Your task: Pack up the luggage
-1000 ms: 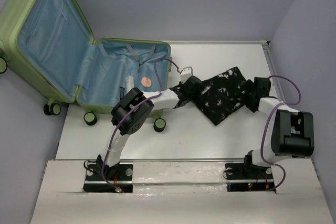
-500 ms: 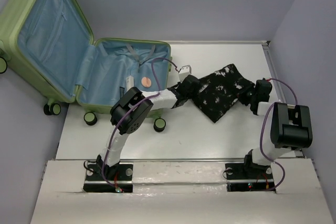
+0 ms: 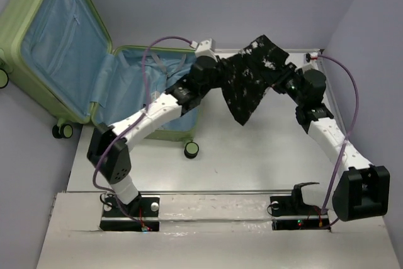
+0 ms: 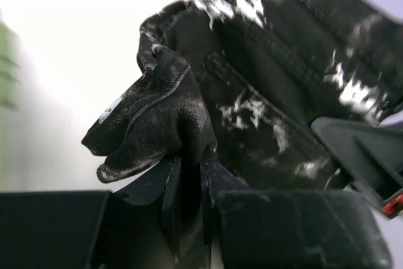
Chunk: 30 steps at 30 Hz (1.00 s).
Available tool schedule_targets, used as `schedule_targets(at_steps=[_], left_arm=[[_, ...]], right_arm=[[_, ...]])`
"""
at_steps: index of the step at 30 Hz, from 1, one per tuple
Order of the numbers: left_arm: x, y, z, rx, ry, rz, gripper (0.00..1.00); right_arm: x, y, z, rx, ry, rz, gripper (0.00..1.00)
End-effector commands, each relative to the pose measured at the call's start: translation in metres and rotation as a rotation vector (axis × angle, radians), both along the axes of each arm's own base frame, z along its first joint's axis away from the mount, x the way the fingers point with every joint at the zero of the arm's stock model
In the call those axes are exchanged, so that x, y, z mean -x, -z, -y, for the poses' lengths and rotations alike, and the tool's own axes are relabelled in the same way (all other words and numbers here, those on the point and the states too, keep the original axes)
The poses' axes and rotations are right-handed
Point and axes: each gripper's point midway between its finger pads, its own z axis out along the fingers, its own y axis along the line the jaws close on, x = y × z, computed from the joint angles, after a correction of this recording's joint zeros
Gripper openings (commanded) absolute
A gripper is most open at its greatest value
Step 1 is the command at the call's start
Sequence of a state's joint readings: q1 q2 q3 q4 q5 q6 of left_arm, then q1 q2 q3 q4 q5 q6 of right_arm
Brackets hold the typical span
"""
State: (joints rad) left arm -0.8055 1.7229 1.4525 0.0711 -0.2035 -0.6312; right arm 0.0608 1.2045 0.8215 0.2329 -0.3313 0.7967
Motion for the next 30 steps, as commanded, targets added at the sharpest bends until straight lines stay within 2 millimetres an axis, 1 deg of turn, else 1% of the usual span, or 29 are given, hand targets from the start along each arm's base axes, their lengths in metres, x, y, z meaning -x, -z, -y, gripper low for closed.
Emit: schedule_targets(at_steps=[1, 2, 3, 4, 5, 6, 7, 8, 9, 10, 11, 12, 13, 14, 15, 16, 17, 18, 19, 20, 21, 22, 23, 24, 25, 27, 28, 29, 30], left_arm=[[-0.021, -0.135, -0.090, 0.157, -0.129, 0.219, 0.06], [-0.026, -0.139, -0.111, 0.151, -0.166, 0.225, 0.06], [-0.030, -0.142, -0.134, 0.146, -0.207, 0.230, 0.06], [-0.036, -0.145, -0.179, 0.139, -0.286, 0.240, 0.06], [-0.039, -0.145, -0.202, 0.133, -0.327, 0.243, 0.06], [-0.049, -0.135, -0.247, 0.108, -0.421, 0.231, 0.05], [-0.045, -0.136, -0.270, 0.102, -0.464, 0.235, 0.05], [-0.046, -0.132, -0.291, 0.082, -0.506, 0.233, 0.06], [-0.047, -0.125, -0.312, 0.063, -0.556, 0.225, 0.06], [-0.048, -0.109, -0.348, 0.033, -0.643, 0.202, 0.10], [-0.048, -0.101, -0.369, 0.005, -0.701, 0.191, 0.26], [-0.047, -0.083, -0.386, -0.043, -0.740, 0.148, 0.64], [-0.051, -0.067, -0.404, -0.073, -0.779, 0.101, 0.77], [-0.046, -0.050, -0.416, -0.102, -0.787, 0.027, 0.86], [-0.043, -0.050, -0.434, -0.129, -0.812, 0.009, 0.92], [-0.034, -0.051, -0.435, -0.148, -0.810, -0.003, 0.94], [-0.030, -0.057, -0.434, -0.152, -0.802, 0.015, 0.95], [-0.023, -0.067, -0.431, -0.144, -0.791, 0.046, 0.96], [-0.007, -0.089, -0.426, -0.119, -0.777, 0.107, 0.96], [0.003, -0.100, -0.422, -0.107, -0.768, 0.139, 0.96], [0.013, -0.112, -0.416, -0.097, -0.756, 0.171, 0.96], [0.034, -0.131, -0.411, -0.082, -0.749, 0.224, 0.96], [0.045, -0.139, -0.409, -0.078, -0.751, 0.244, 0.95], [0.056, -0.144, -0.406, -0.073, -0.747, 0.259, 0.95], [0.078, -0.159, -0.406, -0.058, -0.755, 0.308, 0.94], [0.100, -0.157, -0.415, -0.080, -0.808, 0.304, 0.92], [0.109, -0.150, -0.420, -0.095, -0.838, 0.295, 0.91], [0.133, -0.152, -0.436, -0.124, -0.930, 0.314, 0.91], [0.152, -0.145, -0.445, -0.147, -0.984, 0.317, 0.90]], right_arm=[[0.008, -0.083, -0.090, -0.029, -0.237, 0.158, 0.07], [0.012, -0.091, -0.117, -0.036, -0.294, 0.168, 0.07], [0.008, -0.098, -0.132, -0.041, -0.318, 0.176, 0.07], [-0.009, -0.105, -0.151, -0.049, -0.336, 0.179, 0.07], [-0.014, -0.110, -0.167, -0.054, -0.356, 0.184, 0.07], [-0.024, -0.083, -0.199, -0.046, -0.397, 0.124, 0.07], [-0.031, -0.078, -0.215, -0.048, -0.419, 0.110, 0.07], [-0.030, -0.099, -0.243, -0.068, -0.471, 0.145, 0.07], [-0.034, -0.093, -0.260, -0.075, -0.496, 0.127, 0.07], [-0.049, -0.051, -0.284, -0.054, -0.519, 0.052, 0.07], [-0.055, -0.063, -0.302, -0.063, -0.538, 0.068, 0.07], [-0.058, -0.049, -0.318, -0.041, -0.568, 0.043, 0.30], [-0.057, -0.033, -0.339, -0.013, -0.607, 0.010, 0.45], [-0.068, 0.026, -0.355, 0.051, -0.623, -0.095, 0.59], [-0.070, 0.022, -0.359, 0.123, -0.632, -0.102, 0.75], [-0.069, 0.057, -0.363, 0.181, -0.638, -0.176, 0.79], [-0.072, 0.058, -0.362, 0.196, -0.627, -0.171, 0.84], [-0.075, 0.062, -0.360, 0.212, -0.609, -0.174, 0.86], [-0.075, 0.063, -0.359, 0.217, -0.605, -0.176, 0.88], [-0.073, 0.062, -0.358, 0.224, -0.607, -0.174, 0.90], [-0.072, 0.059, -0.356, 0.231, -0.611, -0.170, 0.92], [-0.067, 0.057, -0.359, 0.248, -0.626, -0.156, 0.93], [-0.065, 0.051, -0.356, 0.257, -0.626, -0.149, 0.93], [-0.060, 0.048, -0.359, 0.279, -0.635, -0.132, 0.93], [-0.058, 0.044, -0.357, 0.287, -0.637, -0.121, 0.93], [-0.044, 0.036, -0.364, 0.314, -0.675, -0.090, 0.93], [-0.040, 0.021, -0.361, 0.318, -0.679, -0.058, 0.93], [-0.031, 0.016, -0.364, 0.327, -0.695, -0.043, 0.92], [-0.020, -0.005, -0.364, 0.331, -0.716, 0.005, 0.92]])
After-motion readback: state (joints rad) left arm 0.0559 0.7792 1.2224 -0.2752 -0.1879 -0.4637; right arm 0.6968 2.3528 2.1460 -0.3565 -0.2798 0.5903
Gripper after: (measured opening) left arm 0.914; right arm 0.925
